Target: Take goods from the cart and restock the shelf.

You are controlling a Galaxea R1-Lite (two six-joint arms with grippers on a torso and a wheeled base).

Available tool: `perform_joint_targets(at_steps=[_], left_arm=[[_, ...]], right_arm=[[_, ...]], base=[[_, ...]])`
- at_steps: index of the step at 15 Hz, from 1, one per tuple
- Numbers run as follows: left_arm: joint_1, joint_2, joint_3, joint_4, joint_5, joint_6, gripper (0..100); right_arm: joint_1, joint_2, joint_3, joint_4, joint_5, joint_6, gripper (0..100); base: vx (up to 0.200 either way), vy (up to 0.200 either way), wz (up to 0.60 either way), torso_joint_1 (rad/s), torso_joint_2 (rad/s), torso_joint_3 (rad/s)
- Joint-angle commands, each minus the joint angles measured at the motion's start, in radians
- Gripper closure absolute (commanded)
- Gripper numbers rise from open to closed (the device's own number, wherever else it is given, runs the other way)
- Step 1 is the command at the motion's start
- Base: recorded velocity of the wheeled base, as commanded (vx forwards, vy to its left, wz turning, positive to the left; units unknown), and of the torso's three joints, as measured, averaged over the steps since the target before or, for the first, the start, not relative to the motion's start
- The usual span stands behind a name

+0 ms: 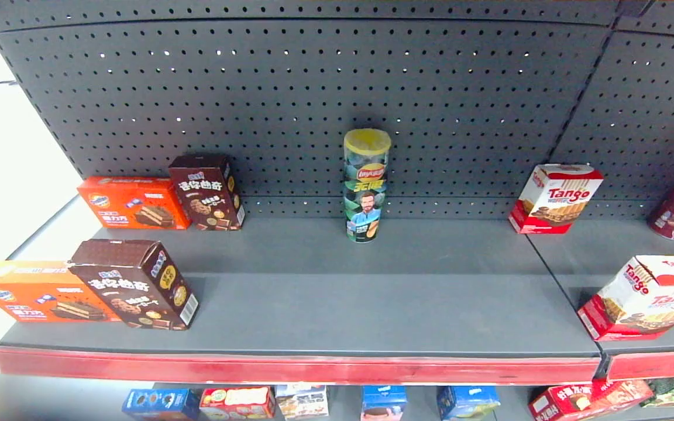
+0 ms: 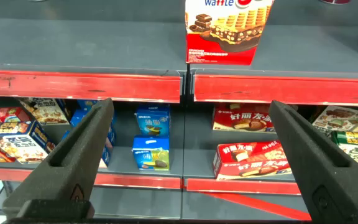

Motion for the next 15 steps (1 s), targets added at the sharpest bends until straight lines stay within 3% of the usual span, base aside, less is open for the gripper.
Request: perform_joint_targets(at_steps=[1,13,15], left_arm=[[0.000,0.001,0.000,0.000,0.000,0.000,0],[0.000,0.001,0.000,0.000,0.000,0.000,0],[0.000,0.001,0.000,0.000,0.000,0.000,0]], right_arm=[[-0.001,0.001,0.000,0.000,0.000,-0.001,0],[-0.001,0.001,0.000,0.000,0.003,-0.004,0],[-0.001,0.001,0.000,0.000,0.003,-0.004,0]], base=[[0.000,0.000,0.00,0.000,0.00,0.000],[0.000,0.000,0.00,0.000,0.00,0.000],[0.000,0.000,0.60,0.005,0.00,0.000]])
